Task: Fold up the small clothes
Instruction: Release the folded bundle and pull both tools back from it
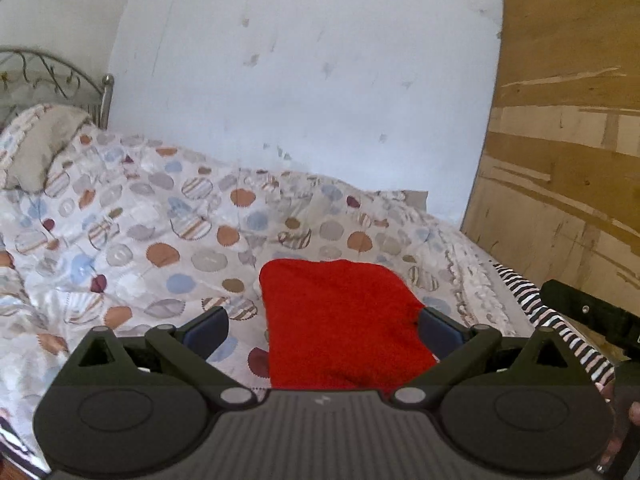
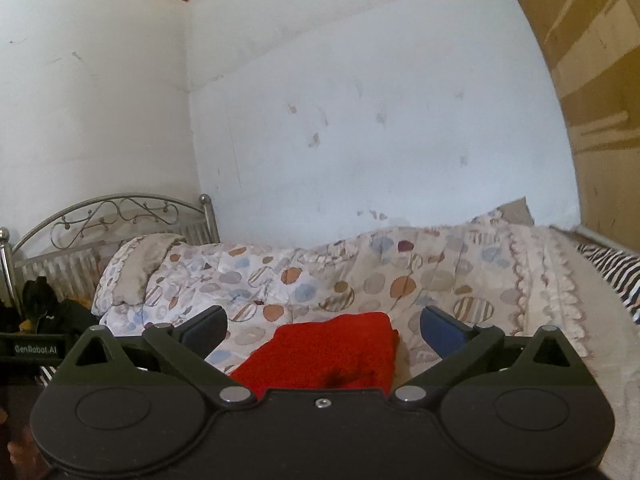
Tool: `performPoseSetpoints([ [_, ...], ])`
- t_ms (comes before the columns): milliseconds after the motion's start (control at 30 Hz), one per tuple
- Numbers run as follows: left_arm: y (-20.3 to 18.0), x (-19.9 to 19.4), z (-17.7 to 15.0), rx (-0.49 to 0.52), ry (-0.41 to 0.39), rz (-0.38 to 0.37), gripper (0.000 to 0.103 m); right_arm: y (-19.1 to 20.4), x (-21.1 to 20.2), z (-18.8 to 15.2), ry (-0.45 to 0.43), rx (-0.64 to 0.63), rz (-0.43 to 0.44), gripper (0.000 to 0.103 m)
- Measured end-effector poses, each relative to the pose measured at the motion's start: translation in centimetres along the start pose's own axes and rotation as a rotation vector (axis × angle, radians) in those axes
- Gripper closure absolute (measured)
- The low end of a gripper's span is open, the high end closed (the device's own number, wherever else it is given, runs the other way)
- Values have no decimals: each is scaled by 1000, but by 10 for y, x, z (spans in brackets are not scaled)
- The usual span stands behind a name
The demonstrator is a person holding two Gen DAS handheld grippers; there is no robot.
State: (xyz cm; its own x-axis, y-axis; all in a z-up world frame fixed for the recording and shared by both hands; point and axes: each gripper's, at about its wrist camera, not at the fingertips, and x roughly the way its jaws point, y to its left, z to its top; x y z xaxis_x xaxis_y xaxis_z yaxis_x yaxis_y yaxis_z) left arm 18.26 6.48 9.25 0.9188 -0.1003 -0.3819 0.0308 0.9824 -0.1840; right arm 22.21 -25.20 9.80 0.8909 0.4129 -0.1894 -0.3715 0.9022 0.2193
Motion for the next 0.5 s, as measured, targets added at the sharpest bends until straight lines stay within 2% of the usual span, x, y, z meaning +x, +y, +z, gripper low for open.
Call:
performPoseSetpoints([
  [267, -10, -58, -22, 46, -50, 27, 0, 20, -63, -9, -58, -23, -42, 0],
  [500, -10, -85, -50, 58, -53, 68, 0, 31, -100, -32, -73, -47, -91, 0],
])
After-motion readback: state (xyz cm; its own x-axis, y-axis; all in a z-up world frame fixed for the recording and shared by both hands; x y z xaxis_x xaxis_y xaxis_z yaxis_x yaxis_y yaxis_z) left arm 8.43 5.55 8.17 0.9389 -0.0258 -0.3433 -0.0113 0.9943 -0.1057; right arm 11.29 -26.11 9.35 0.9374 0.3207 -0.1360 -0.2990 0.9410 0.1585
